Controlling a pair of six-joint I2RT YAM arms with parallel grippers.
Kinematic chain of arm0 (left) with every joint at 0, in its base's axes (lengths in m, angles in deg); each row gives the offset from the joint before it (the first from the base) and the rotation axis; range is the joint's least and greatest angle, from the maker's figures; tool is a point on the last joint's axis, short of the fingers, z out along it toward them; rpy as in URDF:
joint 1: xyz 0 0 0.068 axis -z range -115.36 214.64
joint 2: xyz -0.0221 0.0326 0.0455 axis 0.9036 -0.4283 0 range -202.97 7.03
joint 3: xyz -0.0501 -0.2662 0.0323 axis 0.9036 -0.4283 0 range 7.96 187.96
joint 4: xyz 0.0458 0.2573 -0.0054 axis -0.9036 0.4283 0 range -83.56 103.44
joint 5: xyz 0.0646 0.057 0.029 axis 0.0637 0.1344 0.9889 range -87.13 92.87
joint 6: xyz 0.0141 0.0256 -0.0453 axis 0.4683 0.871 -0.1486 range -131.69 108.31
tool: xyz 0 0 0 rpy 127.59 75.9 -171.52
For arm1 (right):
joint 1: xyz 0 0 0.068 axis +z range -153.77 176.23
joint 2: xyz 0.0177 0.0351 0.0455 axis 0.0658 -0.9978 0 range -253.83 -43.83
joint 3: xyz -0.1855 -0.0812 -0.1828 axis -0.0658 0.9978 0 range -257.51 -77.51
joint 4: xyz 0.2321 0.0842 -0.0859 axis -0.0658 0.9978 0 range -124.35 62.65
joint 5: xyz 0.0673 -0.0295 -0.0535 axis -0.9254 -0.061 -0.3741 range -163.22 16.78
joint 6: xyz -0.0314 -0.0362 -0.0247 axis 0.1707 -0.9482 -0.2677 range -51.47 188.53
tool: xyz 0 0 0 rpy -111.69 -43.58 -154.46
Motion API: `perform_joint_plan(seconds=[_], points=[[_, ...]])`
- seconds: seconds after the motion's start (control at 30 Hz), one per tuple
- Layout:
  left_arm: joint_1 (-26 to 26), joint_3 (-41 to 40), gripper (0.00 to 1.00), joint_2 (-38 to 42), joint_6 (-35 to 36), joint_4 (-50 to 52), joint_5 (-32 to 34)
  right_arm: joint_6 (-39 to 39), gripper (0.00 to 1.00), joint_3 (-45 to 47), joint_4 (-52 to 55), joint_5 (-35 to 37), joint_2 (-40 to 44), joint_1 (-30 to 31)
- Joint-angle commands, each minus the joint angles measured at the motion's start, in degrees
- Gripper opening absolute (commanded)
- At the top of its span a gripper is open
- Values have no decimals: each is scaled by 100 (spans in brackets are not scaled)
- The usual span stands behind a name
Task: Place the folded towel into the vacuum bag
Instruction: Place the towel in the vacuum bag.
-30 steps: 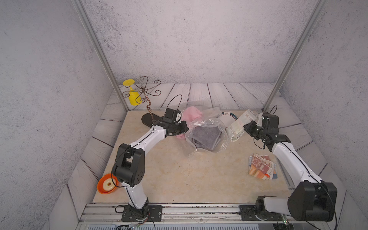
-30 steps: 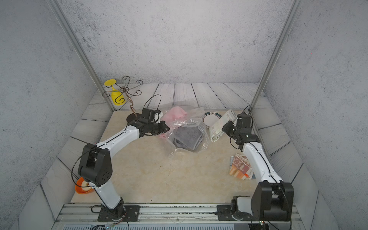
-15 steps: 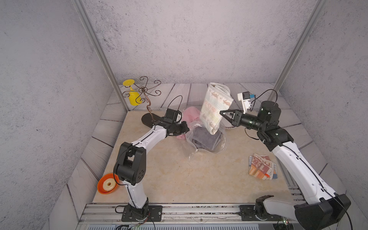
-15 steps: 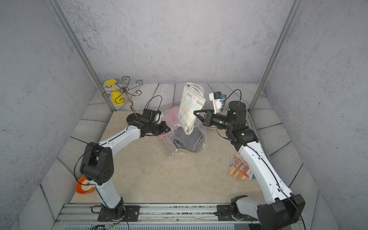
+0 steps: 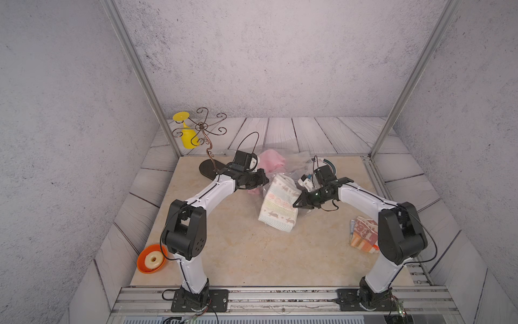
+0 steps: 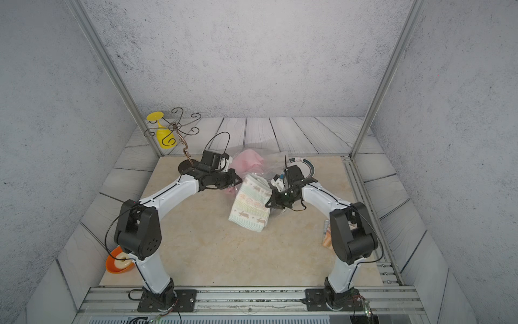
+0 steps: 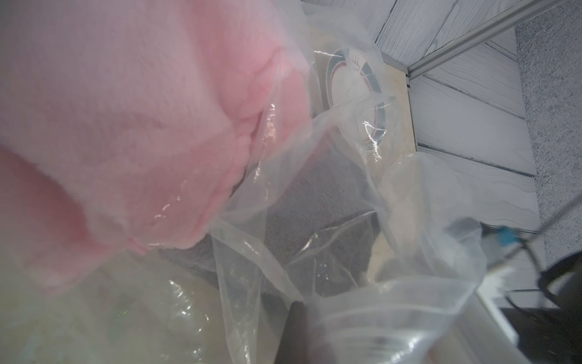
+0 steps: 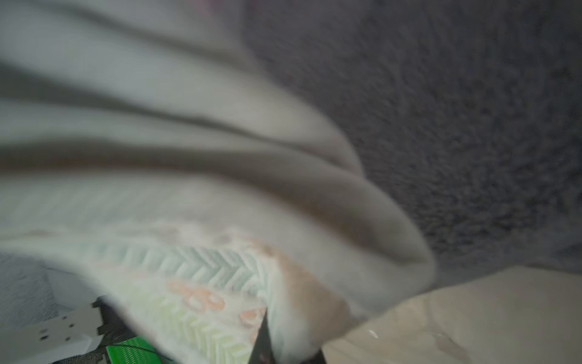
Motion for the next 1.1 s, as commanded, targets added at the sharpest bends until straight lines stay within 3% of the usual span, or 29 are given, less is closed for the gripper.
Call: perform_joint_plan(seconds=[0.0,0.2,0.4,0.53,0.7,0.87,1.07], points=[[62,229,0,106,318,91,-9,328,0,-67,376,1005,20,-117],[163,215,0,352,881,297,2,913,0,-85,232,1120,26,-599],[364,579,0,492,1933,1072,90,1859,0,335,-624,724,238,-1126],[688,846,0,539,2647,1610,312,1866,0,126,-697,421,235,-1180],[1022,1006,0,306,2692,1630,257,1628,0,-173,-814,3,201,-870],[1324,1155,0,179,2779,1690,209,2273,0,-95,-1631,-252,199,-785],[1464,1224,0,280,3107,1962,21,2857,1,-194,-1916,588,137,-806]])
